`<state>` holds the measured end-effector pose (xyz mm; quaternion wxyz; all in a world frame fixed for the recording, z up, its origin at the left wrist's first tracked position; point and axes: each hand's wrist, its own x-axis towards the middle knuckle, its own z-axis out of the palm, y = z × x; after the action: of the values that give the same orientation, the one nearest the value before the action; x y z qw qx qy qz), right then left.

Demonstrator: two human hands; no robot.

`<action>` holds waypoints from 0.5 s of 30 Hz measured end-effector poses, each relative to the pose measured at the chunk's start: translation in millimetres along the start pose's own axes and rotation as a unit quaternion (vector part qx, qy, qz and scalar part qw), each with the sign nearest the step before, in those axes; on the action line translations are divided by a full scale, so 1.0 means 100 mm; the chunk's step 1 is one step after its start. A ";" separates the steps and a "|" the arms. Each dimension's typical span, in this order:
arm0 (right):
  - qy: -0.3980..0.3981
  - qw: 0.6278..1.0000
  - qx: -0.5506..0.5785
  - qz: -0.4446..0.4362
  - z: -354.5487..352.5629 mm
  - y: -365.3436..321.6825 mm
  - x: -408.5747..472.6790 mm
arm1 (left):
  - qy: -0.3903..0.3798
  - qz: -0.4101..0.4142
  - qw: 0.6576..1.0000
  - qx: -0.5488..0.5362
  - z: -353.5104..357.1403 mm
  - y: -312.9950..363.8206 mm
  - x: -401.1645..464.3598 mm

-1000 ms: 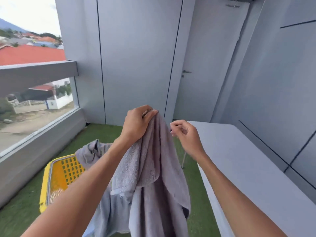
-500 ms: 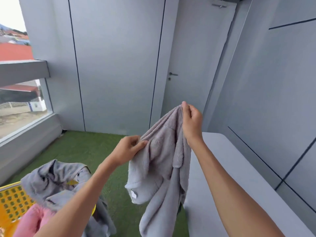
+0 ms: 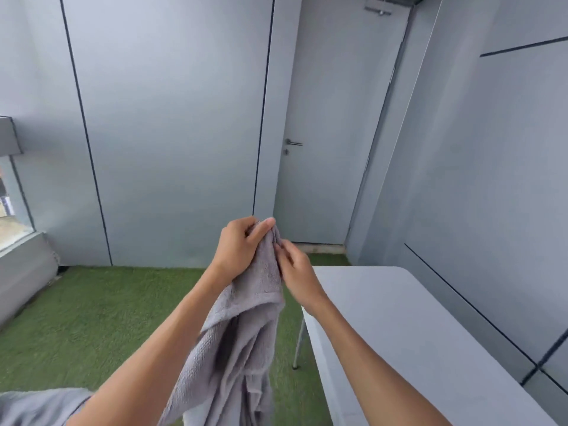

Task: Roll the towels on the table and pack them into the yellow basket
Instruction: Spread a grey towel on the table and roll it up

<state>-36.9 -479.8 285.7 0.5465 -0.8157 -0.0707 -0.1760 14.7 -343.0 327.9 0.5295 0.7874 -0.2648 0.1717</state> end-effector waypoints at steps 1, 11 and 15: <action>0.036 0.999 -0.001 -0.001 0.02 0.05 0.20 | -0.022 -0.017 0.999 -0.019 -0.03 -0.06 0.20; 0.192 0.980 -0.059 -0.002 -0.33 0.56 1.87 | -0.152 -0.155 0.964 -0.152 -0.01 -1.30 1.21; 0.112 0.993 -0.016 -0.028 -0.13 0.87 2.08 | -0.088 -0.102 0.984 -0.115 0.34 -1.47 1.98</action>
<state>180.5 -541.8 290.8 0.5327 -0.7971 -0.0286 -0.2828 260.9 -376.5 314.7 0.6058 0.7563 -0.2465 0.0151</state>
